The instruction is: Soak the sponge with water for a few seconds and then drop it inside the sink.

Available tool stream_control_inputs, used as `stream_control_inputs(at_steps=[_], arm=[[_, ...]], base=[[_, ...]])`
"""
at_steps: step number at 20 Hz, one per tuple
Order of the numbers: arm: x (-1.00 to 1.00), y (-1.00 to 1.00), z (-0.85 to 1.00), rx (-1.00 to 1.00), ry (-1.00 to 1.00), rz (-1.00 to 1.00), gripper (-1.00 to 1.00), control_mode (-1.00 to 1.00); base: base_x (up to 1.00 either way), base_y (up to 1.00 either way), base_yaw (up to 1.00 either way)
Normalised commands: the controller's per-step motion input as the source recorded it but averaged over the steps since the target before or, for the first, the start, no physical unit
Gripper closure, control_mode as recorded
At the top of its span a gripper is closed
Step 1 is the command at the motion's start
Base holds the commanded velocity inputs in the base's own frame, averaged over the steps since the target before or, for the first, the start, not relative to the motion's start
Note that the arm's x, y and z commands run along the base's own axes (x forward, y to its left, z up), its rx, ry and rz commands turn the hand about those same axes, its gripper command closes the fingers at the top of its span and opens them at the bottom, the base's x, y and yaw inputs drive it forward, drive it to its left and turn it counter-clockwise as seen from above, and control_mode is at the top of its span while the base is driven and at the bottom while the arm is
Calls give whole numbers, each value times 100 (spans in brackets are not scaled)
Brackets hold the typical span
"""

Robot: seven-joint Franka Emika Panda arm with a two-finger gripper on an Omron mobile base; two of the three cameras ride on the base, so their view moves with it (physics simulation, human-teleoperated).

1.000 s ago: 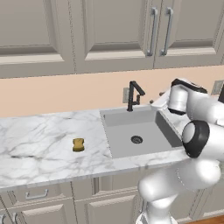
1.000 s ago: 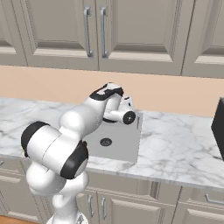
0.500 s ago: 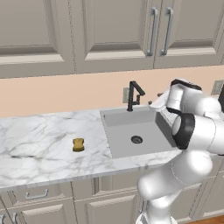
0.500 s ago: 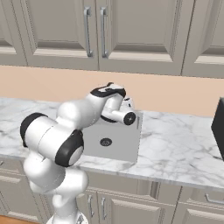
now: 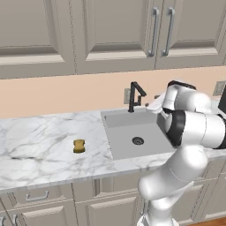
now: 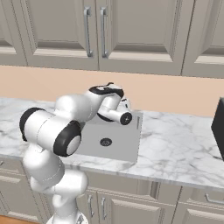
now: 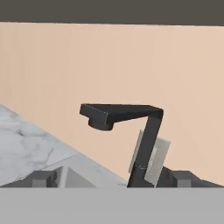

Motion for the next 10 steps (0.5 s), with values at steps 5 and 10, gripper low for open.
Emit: stream_control_inputs(at_steps=[5,10], arm=[[28,2,-17,0,0,0,-100,-100],[25,0,-22,0,0,0,-100,-100]], base=[[0,0,0],[0,0,0]])
